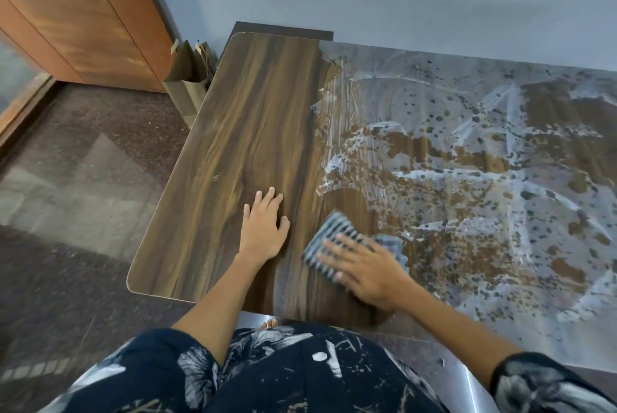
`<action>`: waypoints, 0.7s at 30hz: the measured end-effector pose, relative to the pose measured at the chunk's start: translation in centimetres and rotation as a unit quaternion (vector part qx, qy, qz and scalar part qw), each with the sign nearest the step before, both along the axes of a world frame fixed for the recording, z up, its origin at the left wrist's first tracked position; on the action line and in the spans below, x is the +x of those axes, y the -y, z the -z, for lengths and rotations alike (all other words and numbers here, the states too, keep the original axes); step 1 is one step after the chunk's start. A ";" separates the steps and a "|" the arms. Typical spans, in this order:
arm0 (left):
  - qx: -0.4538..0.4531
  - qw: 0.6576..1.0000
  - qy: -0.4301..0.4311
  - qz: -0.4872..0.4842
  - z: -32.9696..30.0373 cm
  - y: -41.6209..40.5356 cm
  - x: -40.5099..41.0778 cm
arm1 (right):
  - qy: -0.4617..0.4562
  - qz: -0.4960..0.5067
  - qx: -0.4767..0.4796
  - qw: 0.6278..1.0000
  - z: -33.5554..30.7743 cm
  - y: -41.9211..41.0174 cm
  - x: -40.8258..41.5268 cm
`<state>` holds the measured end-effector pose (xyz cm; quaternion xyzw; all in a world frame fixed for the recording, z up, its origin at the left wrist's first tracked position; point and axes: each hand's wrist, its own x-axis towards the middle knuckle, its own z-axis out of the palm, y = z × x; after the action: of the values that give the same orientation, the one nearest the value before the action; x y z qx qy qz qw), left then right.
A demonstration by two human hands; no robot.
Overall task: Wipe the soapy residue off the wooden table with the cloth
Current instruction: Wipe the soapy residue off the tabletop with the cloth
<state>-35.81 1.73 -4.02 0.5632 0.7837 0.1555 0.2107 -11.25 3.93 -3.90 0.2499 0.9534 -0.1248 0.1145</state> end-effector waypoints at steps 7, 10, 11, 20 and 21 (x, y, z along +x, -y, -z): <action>-0.041 0.995 -0.067 0.056 0.3 1.8 1.4 | 0.039 0.202 -0.020 0.978 -0.7 -9.6 -4.5; -0.043 0.996 -0.058 0.047 0.3 2.2 1.4 | 0.018 0.153 -0.011 0.988 -0.7 -7.9 -7.5; -0.043 0.997 -0.053 0.044 0.3 2.2 1.4 | 0.006 0.117 -0.007 0.993 -0.7 -6.8 -7.5; -0.041 0.998 -0.045 -0.016 -0.2 1.5 3.4 | -0.018 0.028 -0.015 0.999 -0.9 -8.0 0.0; -0.038 0.998 -0.041 -0.022 -0.2 1.5 3.8 | -0.012 0.054 -0.011 0.998 -1.0 -9.7 -0.4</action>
<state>-31.97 0.25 -3.79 0.5430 0.8095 0.1070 0.1957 -11.64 13.67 -2.93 0.2980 0.9384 -0.1443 0.0986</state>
